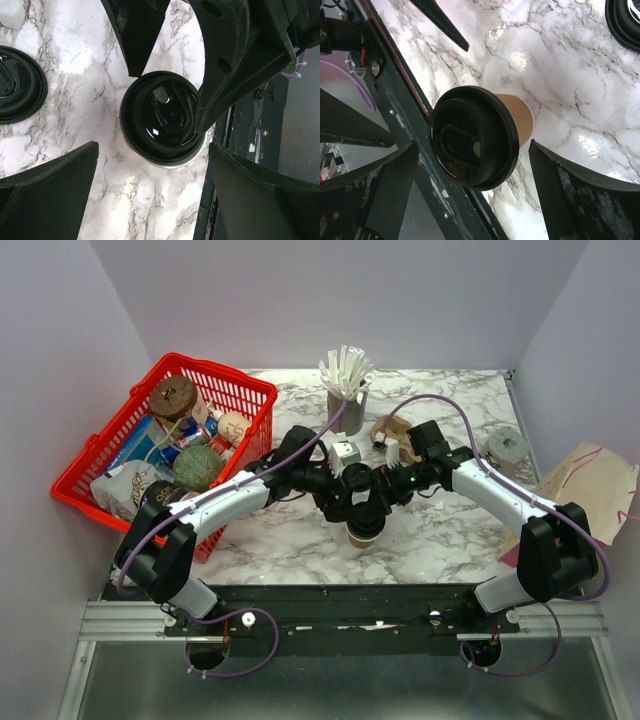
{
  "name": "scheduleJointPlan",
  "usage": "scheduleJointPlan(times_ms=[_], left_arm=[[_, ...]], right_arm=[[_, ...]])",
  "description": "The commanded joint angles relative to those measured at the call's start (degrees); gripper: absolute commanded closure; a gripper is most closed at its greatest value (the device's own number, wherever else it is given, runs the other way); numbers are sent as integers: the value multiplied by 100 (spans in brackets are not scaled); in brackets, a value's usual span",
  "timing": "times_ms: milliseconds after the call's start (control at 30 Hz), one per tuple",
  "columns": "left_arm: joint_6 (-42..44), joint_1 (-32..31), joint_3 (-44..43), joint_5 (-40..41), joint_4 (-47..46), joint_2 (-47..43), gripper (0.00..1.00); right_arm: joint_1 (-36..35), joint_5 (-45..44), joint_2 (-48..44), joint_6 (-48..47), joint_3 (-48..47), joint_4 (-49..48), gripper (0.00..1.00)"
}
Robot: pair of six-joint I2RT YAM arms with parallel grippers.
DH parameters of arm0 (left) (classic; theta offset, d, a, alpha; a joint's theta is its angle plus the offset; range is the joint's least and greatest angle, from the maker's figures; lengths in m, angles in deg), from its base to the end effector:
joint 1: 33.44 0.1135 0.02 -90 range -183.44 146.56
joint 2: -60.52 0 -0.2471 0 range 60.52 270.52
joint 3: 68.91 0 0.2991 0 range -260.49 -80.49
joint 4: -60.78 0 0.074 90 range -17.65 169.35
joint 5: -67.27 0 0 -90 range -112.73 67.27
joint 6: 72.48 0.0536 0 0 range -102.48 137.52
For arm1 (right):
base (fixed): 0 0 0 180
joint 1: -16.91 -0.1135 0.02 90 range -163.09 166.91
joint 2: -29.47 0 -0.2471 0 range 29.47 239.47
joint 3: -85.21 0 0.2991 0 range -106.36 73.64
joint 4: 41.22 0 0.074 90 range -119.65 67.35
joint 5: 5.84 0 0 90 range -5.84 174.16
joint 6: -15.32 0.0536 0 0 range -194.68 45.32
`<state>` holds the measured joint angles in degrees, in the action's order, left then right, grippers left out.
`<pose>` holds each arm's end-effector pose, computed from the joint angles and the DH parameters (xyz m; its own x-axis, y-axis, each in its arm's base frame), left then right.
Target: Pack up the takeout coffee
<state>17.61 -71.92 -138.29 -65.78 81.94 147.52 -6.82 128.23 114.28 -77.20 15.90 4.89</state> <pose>0.2750 -0.2653 0.1988 -0.4889 0.3901 -0.7802 0.8721 0.2403 -0.4263 0.2957 0.1707 0.1807 -0.7785 -0.3768 -0.5019 -0.6267 0.5086 0.5904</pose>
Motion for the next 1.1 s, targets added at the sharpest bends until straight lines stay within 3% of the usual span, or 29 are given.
scheduleJointPlan(times_ms=[0, 1067], left_arm=[[166, 51, 102, 147, 175, -210, 2], [377, 306, 392, 446, 474, -394, 2]], right_arm=[[-79, -522, -176, 418, 43, -27, 0], [-914, -1840, -475, 929, -1, 122, 0]])
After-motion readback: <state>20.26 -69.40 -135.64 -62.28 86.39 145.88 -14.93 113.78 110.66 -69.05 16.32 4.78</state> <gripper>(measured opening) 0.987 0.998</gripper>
